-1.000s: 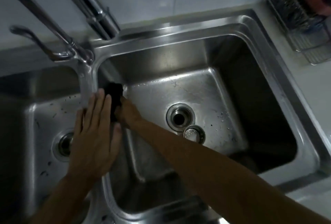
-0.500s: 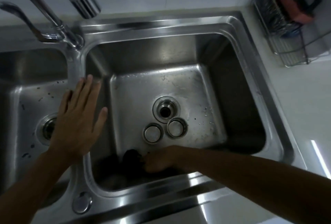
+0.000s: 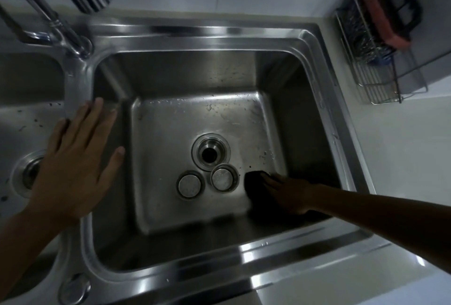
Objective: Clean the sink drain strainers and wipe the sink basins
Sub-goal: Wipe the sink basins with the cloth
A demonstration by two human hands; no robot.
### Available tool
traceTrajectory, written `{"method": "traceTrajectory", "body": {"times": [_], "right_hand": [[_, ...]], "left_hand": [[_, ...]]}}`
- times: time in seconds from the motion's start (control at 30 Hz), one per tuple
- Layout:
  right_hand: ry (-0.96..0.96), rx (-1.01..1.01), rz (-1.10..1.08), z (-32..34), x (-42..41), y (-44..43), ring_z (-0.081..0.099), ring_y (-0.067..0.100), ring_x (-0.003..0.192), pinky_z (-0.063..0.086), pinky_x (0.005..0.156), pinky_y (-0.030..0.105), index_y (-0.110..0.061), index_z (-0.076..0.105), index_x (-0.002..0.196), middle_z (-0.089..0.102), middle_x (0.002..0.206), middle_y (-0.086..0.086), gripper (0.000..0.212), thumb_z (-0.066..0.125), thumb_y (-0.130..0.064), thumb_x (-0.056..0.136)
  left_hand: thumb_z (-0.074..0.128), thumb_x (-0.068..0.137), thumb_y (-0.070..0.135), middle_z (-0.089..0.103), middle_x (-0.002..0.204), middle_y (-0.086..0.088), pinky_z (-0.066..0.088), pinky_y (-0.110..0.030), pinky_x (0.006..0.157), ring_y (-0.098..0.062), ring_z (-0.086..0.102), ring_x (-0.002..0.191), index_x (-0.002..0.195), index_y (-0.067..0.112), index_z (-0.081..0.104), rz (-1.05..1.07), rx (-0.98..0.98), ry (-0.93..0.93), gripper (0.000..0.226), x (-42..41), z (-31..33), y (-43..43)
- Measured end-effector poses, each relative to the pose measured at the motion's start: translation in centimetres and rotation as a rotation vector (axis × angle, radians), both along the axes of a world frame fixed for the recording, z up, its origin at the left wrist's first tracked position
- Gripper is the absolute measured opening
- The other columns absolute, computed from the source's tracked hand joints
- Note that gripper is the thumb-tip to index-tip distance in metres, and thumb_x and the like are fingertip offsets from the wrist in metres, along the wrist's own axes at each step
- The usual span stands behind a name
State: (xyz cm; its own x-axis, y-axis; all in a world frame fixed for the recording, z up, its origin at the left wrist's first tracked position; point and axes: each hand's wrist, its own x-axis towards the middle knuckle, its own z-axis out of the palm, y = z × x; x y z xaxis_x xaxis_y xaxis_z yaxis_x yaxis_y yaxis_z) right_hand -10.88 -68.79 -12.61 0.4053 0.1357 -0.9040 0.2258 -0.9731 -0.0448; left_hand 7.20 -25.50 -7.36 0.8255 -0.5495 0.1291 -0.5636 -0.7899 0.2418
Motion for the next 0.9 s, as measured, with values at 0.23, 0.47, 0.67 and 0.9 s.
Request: {"method": "traceTrajectory", "body": {"times": [0.23, 0.47, 0.67, 0.9], "right_hand": [[-0.688, 0.077, -0.034, -5.1, 6.1, 3.5, 0.007, 0.039, 0.154, 0.019, 0.122, 0.049, -0.01, 0.004, 0.16, -0.002, 0.167, 0.017, 0.072, 0.028, -0.048, 0.104], [-0.785, -0.011, -0.472, -6.1, 11.0, 0.7, -0.001, 0.033, 0.155, 0.023, 0.123, 0.049, -0.016, -0.003, 0.161, -0.008, 0.168, 0.01, 0.076, 0.039, -0.02, 0.097], [-0.798, 0.009, -0.701, -5.5, 9.5, 1.5, -0.005, 0.03, 0.155, 0.043, 0.109, 0.049, -0.011, -0.001, 0.16, -0.009, 0.168, 0.01, 0.081, 0.042, 0.003, 0.093], [-0.691, 0.495, -0.243, -5.4, 14.1, 7.2, 0.01, 0.026, 0.155, 0.038, 0.115, 0.046, -0.02, 0.025, 0.158, 0.009, 0.168, 0.002, 0.075, 0.058, 0.0, 0.095]], "left_hand": [[0.029, 0.102, 0.053, 0.011, 0.175, -0.001, 0.018, -0.056, 0.125, -0.022, 0.011, 0.161, 0.165, 0.024, 0.021, 0.024, 0.005, 0.005, 0.069, 0.3, -0.4, 0.0], [0.028, 0.102, 0.055, 0.01, 0.175, 0.0, 0.017, -0.057, 0.126, -0.022, 0.01, 0.161, 0.165, 0.028, 0.018, 0.015, 0.029, 0.033, 0.069, 0.3, 0.1, 0.0], [0.03, 0.1, 0.051, 0.01, 0.175, -0.003, 0.015, -0.058, 0.127, -0.021, 0.006, 0.162, 0.163, 0.018, 0.027, 0.041, 0.043, 0.082, 0.071, -0.3, 1.1, -0.5], [0.029, 0.1, 0.051, 0.01, 0.174, -0.005, 0.011, -0.057, 0.128, -0.021, 0.004, 0.162, 0.163, 0.014, 0.028, 0.036, 0.069, 0.144, 0.073, -0.4, 2.0, -0.9]]}}
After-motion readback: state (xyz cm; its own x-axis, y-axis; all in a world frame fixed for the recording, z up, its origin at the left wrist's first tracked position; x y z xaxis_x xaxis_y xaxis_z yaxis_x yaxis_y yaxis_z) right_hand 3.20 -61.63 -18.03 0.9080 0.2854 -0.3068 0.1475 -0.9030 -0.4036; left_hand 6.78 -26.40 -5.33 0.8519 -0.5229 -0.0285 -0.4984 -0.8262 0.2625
